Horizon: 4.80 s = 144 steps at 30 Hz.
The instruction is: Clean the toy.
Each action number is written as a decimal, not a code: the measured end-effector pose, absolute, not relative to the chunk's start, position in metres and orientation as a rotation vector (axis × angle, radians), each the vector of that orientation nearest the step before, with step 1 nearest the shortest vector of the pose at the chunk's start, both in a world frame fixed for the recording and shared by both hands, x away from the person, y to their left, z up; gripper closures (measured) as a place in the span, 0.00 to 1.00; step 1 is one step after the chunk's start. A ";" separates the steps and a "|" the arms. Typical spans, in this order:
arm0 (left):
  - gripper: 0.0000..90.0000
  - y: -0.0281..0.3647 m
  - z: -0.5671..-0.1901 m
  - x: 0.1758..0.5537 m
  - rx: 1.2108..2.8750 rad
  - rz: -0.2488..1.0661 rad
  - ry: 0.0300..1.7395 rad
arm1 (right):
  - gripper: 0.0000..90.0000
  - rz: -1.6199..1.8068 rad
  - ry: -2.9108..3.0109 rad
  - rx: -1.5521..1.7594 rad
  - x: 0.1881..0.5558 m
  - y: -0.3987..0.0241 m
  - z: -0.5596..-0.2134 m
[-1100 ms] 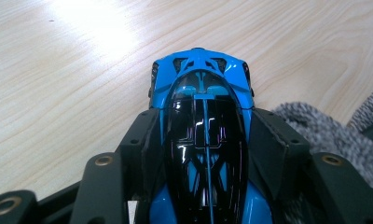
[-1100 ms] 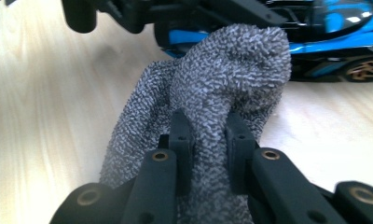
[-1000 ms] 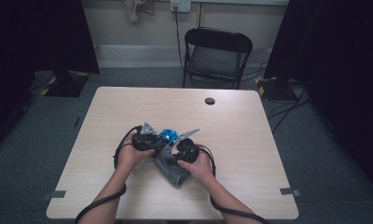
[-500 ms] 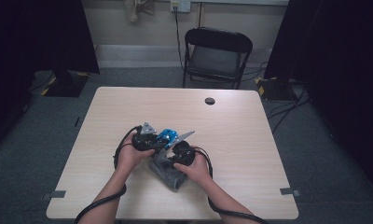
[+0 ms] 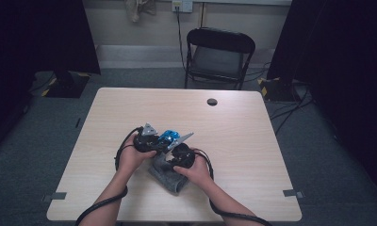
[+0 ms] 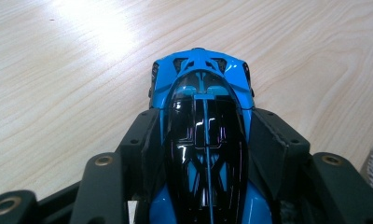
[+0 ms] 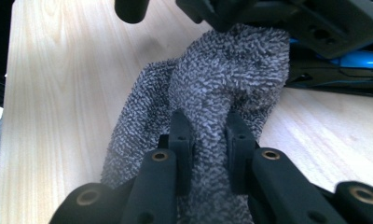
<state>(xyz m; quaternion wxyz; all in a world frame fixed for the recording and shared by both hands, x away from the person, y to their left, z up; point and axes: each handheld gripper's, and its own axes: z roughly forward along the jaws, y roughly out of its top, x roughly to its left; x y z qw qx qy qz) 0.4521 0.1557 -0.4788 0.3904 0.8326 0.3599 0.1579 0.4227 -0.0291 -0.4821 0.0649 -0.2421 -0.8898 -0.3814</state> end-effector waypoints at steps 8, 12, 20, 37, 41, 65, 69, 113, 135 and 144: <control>0.50 0.156 -0.479 0.452 2.111 0.399 0.916 | 0.86 -1.164 -2.674 -0.687 0.419 -0.025 -0.480; 0.50 0.155 -0.479 0.452 2.110 0.401 0.922 | 0.86 -1.176 -2.667 -0.668 0.417 -0.026 -0.477; 0.50 0.156 -0.479 0.452 2.102 0.395 0.927 | 0.86 -1.184 -2.669 -0.658 0.416 -0.031 -0.470; 0.40 0.157 -0.474 0.453 2.117 0.389 0.924 | 0.84 -1.197 -2.674 -0.748 0.421 -0.072 -0.464; 0.36 0.160 -0.469 0.453 2.115 0.392 0.926 | 0.82 -1.199 -2.674 -0.751 0.421 -0.073 -0.465; 0.32 0.150 -0.439 0.429 2.062 0.320 0.800 | 0.41 -1.316 -2.686 -0.862 0.431 -0.110 -0.432; 0.31 0.145 -0.439 0.422 2.052 0.281 0.768 | 0.37 -1.295 -2.739 -0.911 0.433 -0.127 -0.440; 0.40 0.104 -0.487 0.380 2.308 0.157 0.314 | 0.24 -1.269 -2.960 -1.063 0.431 -0.168 -0.499; 0.85 0.174 -0.449 0.376 2.093 0.074 0.761 | 0.25 -1.286 -2.887 -1.045 0.444 -0.148 -0.481; 0.84 0.233 -0.442 0.364 2.050 0.140 0.886 | 0.22 -1.315 -2.869 -1.000 0.463 -0.098 -0.457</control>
